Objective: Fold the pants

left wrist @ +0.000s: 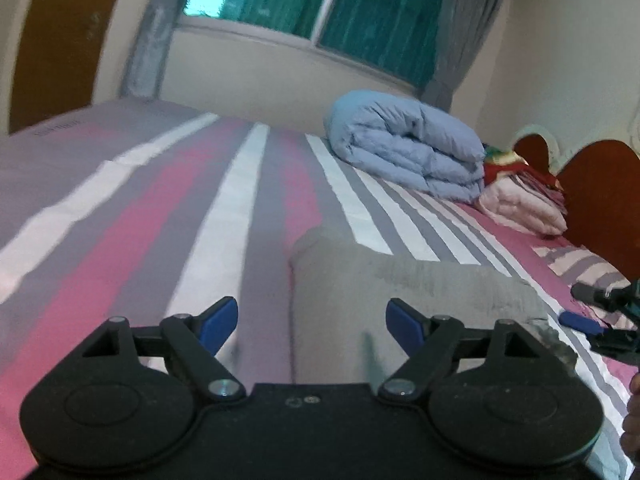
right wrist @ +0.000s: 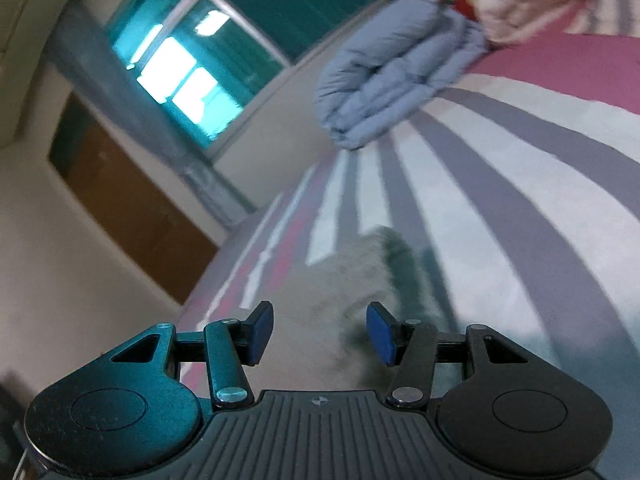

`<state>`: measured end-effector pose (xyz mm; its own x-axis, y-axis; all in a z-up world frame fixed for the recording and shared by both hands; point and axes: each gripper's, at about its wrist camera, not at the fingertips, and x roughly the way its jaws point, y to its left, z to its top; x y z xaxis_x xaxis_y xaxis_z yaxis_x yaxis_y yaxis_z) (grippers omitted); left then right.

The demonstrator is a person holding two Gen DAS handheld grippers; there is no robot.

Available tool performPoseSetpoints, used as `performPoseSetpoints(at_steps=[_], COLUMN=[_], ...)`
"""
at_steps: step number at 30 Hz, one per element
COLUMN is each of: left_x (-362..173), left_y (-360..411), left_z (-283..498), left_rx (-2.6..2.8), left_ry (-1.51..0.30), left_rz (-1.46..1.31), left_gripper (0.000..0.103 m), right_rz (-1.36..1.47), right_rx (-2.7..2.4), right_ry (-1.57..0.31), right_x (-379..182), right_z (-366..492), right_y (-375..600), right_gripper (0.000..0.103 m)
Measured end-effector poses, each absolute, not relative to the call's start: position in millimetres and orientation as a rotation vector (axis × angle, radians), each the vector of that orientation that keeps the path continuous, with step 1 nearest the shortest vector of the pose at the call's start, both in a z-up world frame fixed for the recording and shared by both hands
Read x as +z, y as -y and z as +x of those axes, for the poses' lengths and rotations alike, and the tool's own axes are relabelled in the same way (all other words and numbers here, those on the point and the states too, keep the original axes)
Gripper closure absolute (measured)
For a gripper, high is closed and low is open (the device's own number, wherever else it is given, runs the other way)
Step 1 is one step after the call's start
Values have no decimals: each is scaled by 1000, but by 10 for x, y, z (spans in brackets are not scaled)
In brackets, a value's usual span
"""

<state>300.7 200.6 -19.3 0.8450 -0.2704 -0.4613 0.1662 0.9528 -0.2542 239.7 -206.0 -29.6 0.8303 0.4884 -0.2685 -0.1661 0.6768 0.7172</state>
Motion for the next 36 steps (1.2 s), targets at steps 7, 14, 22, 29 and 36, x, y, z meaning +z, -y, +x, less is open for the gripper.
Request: performPoseSetpoints(at_steps=[7, 14, 22, 29, 36], left_x=[-512, -447, -316, -649, -345], left_y=[-1945, -2056, -1834, -1817, -1847], left_z=[3697, 3682, 4024, 4227, 3872], left_rx=[-207, -191, -209, -216, -210], left_ry=[-663, -621, -593, -677, -630], left_rz=[-144, -176, -80, -45, -60], left_gripper=[22, 28, 22, 13, 26], right_rz=[648, 757, 695, 586, 630], right_rx=[385, 353, 422, 373, 403], right_ry=[-595, -590, -519, -632, -537], right_x=[-534, -654, -421, -766, -547], right_z=[3179, 3320, 3394, 3709, 3317], right_y=[1777, 1970, 1834, 1713, 1828], right_gripper=[58, 80, 78, 79, 74])
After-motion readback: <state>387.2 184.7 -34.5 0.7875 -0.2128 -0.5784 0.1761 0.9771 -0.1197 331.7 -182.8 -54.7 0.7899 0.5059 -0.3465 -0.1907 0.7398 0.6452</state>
